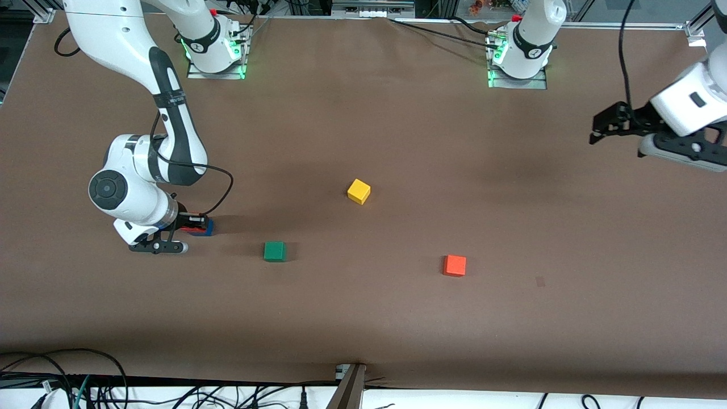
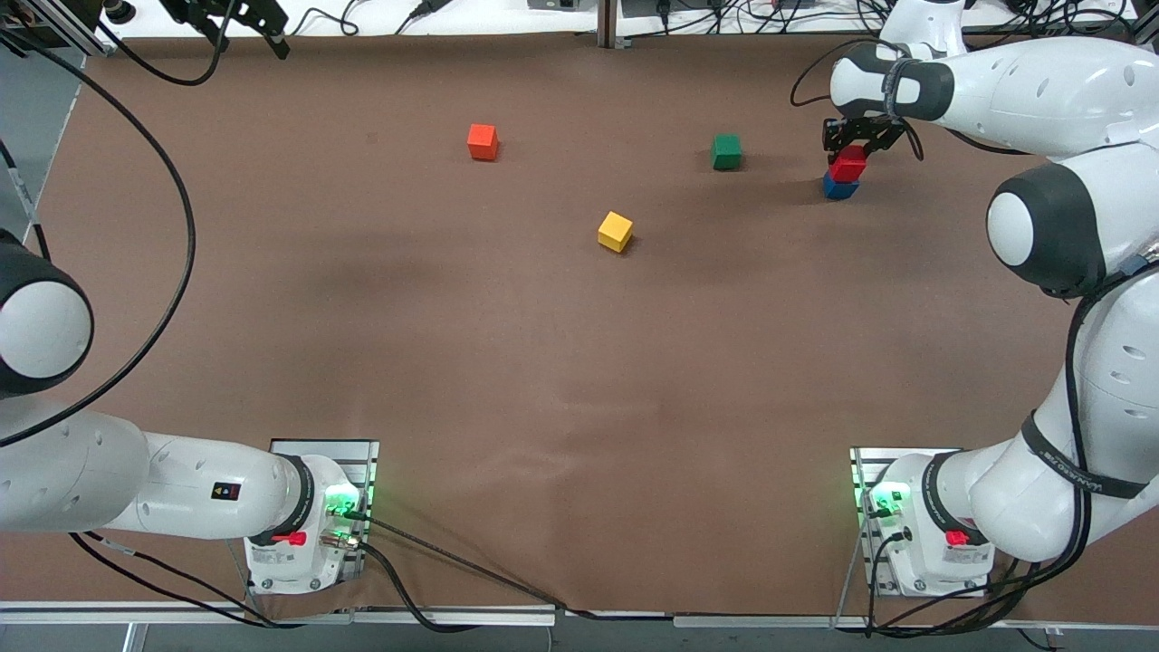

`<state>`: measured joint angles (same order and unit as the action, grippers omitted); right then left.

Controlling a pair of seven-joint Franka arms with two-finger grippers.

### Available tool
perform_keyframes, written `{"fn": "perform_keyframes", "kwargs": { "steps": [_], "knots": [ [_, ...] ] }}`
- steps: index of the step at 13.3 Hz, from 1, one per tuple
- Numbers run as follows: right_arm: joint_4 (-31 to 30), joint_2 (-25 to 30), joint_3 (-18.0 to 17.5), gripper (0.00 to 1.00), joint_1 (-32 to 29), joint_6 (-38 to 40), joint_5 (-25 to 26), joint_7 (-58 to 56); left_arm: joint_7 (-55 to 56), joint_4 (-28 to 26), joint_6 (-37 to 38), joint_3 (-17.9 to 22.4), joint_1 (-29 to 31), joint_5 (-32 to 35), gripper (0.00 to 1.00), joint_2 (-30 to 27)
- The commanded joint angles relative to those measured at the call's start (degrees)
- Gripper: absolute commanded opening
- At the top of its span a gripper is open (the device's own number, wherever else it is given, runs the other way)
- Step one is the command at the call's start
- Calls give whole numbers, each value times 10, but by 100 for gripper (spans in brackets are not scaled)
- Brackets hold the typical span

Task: Pass red block to right arm, stack on blue

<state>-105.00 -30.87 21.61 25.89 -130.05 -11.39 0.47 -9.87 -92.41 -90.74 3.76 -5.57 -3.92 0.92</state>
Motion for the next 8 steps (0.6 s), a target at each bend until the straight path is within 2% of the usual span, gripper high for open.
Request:
{"fn": "perform_keyframes", "kwargs": {
  "steps": [1, 4, 8],
  "knots": [
    [-20, 20, 1, 0, 3, -9, 12, 6, 8, -25, -17, -3, -8, 12, 100, -29],
    [-20, 20, 6, 0, 3, -8, 13, 5, 55, -17, -3, -4, -9, 13, 100, -5],
    [-22, 20, 7, 0, 3, -8, 13, 3, 57, -8, -7, -12, -8, 41, 100, -8]
  ]
}}
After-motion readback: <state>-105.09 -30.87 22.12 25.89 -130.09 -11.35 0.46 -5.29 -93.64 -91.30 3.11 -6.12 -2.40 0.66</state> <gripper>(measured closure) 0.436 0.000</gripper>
